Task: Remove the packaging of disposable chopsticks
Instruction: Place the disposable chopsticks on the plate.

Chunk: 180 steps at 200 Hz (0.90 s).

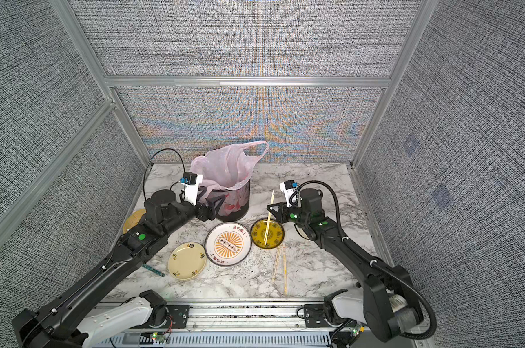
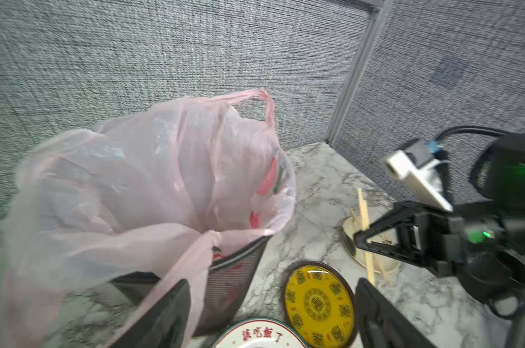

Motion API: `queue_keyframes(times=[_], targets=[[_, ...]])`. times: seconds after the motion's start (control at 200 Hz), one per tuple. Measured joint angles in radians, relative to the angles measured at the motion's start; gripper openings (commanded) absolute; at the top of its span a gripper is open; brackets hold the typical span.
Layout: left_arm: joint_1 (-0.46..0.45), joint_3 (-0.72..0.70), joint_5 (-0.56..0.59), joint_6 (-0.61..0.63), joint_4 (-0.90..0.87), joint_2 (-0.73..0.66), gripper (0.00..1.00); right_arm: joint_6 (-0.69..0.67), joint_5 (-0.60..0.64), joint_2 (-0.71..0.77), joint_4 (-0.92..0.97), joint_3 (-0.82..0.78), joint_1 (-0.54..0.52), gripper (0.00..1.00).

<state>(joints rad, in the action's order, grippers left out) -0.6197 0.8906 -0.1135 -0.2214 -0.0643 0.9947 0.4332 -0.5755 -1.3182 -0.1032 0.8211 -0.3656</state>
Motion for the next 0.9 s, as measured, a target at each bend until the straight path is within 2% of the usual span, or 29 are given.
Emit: queue_keyframes(times=[0.235,0.485,0.696,0.901], targets=[[-0.106,-0.056,-0.107,-0.026,0.037,0.060,0.85,-0.008,-0.034,-0.183,0.237,0.163,0.010,0.00],[-0.146,-0.137,-0.180,-0.052,0.108,0.078,0.85,-0.057,-0.015,-0.367,0.428,0.275,0.010,0.00],[-0.165,-0.164,-0.230,-0.082,0.185,0.177,0.84,-0.077,-0.003,-0.472,0.493,0.342,0.001,0.00],[-0.223,-0.143,-0.245,-0.101,0.235,0.302,0.84,-0.062,0.014,-0.529,0.493,0.341,0.011,0.00]])
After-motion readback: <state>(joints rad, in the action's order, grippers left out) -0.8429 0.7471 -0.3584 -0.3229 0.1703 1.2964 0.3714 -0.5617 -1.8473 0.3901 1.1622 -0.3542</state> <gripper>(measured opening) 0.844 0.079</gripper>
